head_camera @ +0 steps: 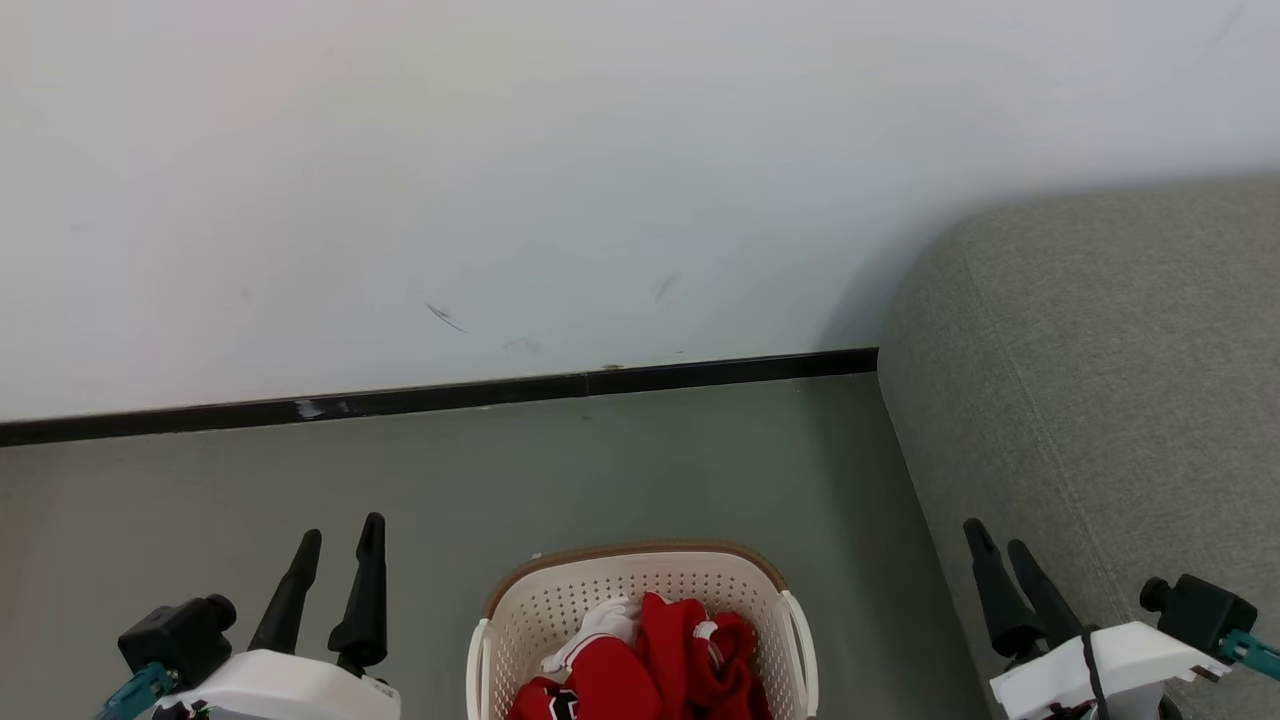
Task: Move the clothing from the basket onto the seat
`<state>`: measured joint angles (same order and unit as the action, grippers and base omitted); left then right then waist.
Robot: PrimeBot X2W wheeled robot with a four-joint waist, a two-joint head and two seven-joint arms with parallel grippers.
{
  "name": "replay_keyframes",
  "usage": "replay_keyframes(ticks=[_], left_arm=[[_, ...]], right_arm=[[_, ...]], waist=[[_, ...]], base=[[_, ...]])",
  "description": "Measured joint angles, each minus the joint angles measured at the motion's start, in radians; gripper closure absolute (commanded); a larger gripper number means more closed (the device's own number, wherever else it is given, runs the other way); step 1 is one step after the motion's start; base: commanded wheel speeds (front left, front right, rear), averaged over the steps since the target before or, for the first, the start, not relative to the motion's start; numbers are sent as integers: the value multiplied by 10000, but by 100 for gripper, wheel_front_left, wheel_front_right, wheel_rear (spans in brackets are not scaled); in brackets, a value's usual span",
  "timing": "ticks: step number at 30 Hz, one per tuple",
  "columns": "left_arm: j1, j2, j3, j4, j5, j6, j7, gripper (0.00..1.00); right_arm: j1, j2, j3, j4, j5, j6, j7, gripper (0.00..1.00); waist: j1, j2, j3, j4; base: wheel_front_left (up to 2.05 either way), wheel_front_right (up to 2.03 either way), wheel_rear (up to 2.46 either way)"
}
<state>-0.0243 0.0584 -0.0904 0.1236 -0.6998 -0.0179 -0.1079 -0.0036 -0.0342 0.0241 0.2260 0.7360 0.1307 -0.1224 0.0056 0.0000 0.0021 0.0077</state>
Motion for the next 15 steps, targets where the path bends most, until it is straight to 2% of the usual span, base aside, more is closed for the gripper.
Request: replay_keyframes(ticks=[6,15], left_arm=[[9,36,-157,-81,1078,274,-188,0],[69,38,-330,-102,2579,704,-531,0]], right_arm=[[2,-4,84,2,-1149,0,-190,0],[2,-6,198,-23,-2545,0,-458,0]], waist=[[-32,0,28,5],[-45,0,30,1]], base=[[0,0,0],[0,0,0]])
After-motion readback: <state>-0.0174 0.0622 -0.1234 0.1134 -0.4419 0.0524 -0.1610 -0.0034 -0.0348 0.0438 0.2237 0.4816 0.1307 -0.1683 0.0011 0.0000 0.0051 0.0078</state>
